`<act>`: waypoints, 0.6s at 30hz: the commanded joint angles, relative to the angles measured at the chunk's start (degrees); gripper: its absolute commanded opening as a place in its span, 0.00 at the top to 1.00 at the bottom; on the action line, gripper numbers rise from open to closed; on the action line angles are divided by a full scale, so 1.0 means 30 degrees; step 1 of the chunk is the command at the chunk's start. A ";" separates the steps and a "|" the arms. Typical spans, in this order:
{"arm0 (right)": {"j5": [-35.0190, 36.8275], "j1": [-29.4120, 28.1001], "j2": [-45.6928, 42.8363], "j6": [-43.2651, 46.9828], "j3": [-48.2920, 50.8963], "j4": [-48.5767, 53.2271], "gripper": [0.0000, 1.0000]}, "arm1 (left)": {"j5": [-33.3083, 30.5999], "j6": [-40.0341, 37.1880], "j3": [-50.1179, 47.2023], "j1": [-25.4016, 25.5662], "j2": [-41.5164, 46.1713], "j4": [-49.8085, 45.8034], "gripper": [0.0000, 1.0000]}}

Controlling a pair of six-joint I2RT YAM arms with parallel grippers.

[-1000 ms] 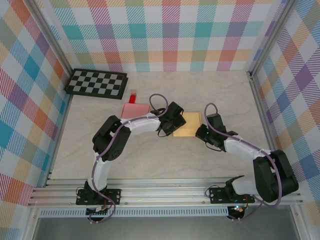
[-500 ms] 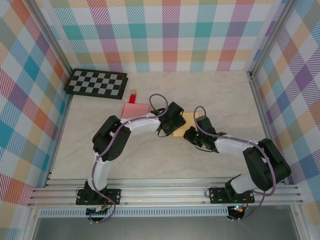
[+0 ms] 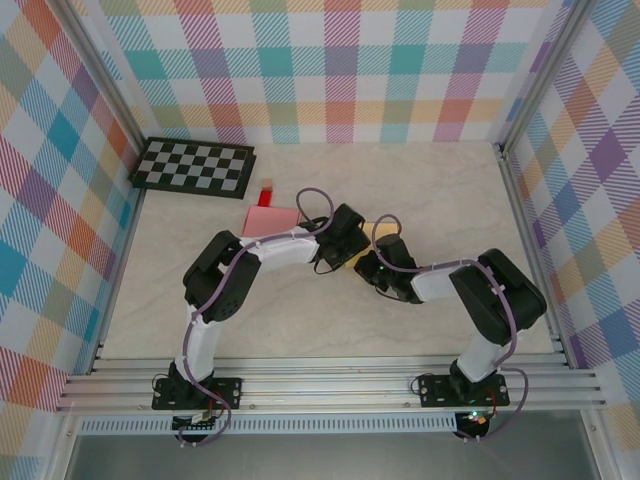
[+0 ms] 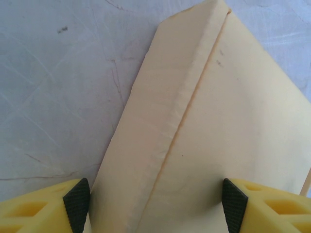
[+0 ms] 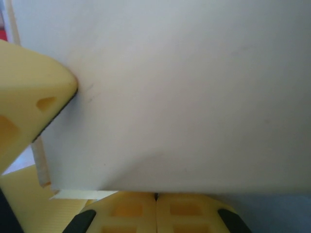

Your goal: Fold the paper box

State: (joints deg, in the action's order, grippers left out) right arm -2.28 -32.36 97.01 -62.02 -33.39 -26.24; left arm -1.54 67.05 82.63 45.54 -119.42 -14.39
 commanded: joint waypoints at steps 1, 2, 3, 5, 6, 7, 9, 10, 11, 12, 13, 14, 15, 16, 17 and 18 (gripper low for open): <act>0.1078 -0.0141 0.0146 -0.0607 0.0460 -0.1983 0.92 | 0.0447 -0.0215 -0.1102 0.0053 -0.0561 -0.2891 0.28; 0.1162 -0.0145 -0.0438 -0.0343 0.0479 -0.1332 0.92 | 0.0455 -0.0251 -0.1110 -0.0002 -0.0545 -0.2930 0.28; 0.1326 -0.0160 -0.1113 0.0008 0.0506 -0.0763 0.92 | 0.0454 -0.0273 -0.1108 -0.0030 -0.0537 -0.2937 0.28; 0.1855 -0.0154 -0.2960 0.0767 0.0695 0.0905 0.90 | 0.0357 -0.0343 -0.1147 -0.0133 -0.0365 -0.2966 0.28; 0.2182 -0.0159 -0.3772 0.1098 0.0716 0.2017 0.90 | 0.0218 -0.0401 -0.1173 -0.0121 -0.0248 -0.3037 0.28; 0.2508 -0.0142 -0.4855 0.1625 0.0662 0.3493 0.90 | 0.0064 -0.0474 -0.1156 -0.0149 -0.0082 -0.3130 0.28; 0.3140 -0.0134 -0.6575 0.2669 0.0337 0.6394 0.89 | -0.0065 -0.0574 -0.1078 -0.0132 0.0336 -0.3229 0.28; 0.3466 -0.0085 -0.7451 0.3195 0.0232 0.7855 0.89 | -0.0029 -0.0631 -0.1045 -0.0144 0.0642 -0.3231 0.28; 0.3775 -0.0032 -0.8257 0.3601 0.0173 0.9129 0.89 | -0.0001 -0.0725 -0.0942 -0.0132 0.0951 -0.3279 0.28; 0.4091 0.0082 -0.8996 0.3855 0.0159 1.0390 0.89 | -0.0057 -0.0847 -0.0806 -0.0140 0.1253 -0.3426 0.28; 0.4320 0.0263 -0.9802 0.4061 0.0317 1.1374 0.89 | -0.0144 -0.1131 -0.0475 -0.0138 0.1570 -0.3650 0.27; 0.4406 0.0434 -1.0467 0.4281 0.0479 1.1896 0.89 | -0.0250 -0.1528 -0.0052 -0.0169 0.1807 -0.3918 0.27; 0.4394 0.0665 -1.1158 0.4501 0.0726 1.2377 0.89 | -0.0325 -0.2129 0.0613 -0.0207 0.2025 -0.4326 0.27; 0.4314 0.0905 -1.1815 0.4718 0.0942 1.2814 0.89 | -0.0438 -0.2895 0.1390 -0.0265 0.2120 -0.4929 0.27; 0.4208 0.1089 -1.2273 0.4918 0.1092 1.3094 0.89 | -0.0552 -0.3702 0.2062 -0.0339 0.2209 -0.5321 0.26; 0.4018 0.1280 -1.2722 0.5146 0.1208 1.3367 0.89 | -0.0626 -0.4874 0.2769 -0.0454 0.2313 -0.5532 0.26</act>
State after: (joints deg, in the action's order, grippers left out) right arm 8.58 -29.82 61.60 -50.65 -31.38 4.71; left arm -1.87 60.90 85.21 45.04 -116.09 -25.41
